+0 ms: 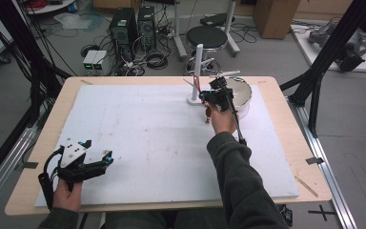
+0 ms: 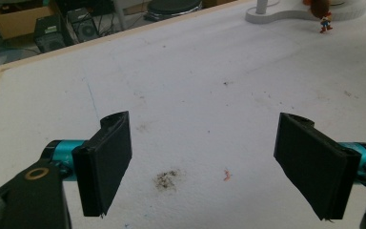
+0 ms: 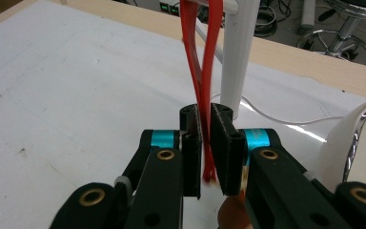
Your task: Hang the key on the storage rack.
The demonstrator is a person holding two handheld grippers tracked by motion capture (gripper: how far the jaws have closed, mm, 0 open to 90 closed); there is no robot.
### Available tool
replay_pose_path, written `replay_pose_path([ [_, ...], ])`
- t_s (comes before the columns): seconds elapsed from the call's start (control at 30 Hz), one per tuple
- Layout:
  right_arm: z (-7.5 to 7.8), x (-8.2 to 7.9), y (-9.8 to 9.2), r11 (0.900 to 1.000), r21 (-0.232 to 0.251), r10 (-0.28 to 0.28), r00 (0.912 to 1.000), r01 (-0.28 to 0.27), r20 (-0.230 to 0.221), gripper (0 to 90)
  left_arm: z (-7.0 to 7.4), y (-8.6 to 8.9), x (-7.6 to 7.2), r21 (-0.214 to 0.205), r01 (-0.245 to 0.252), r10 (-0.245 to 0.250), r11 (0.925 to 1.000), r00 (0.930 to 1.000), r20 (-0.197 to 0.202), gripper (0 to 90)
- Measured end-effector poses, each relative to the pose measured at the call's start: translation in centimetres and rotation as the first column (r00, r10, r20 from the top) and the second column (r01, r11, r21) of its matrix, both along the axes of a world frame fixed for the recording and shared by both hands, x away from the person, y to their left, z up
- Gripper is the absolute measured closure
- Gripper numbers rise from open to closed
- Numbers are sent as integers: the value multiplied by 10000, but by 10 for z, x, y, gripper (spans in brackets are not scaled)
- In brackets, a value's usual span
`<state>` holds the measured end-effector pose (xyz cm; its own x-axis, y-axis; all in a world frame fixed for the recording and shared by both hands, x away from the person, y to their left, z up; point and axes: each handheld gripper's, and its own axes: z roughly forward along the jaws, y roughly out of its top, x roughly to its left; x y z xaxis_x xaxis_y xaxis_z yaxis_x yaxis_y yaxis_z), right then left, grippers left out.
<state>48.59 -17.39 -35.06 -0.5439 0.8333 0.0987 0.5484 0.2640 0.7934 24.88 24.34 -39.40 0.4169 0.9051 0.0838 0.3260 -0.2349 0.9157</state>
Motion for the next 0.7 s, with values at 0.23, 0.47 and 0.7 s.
replay_pose_path([
  [0.23,1,0,-2,9999,102,27,10000,-27,-14,820,0,0,0,7,3,-3,10000,10000,-2,207],
  [0.47,3,-1,-6,9988,420,237,9997,-237,22,797,0,0,0,-9,5,-5,10000,10000,10,207],
  [0.7,7,-4,-14,9947,878,542,9985,-542,32,757,0,-1,0,6,37,-37,10000,10000,0,208],
])
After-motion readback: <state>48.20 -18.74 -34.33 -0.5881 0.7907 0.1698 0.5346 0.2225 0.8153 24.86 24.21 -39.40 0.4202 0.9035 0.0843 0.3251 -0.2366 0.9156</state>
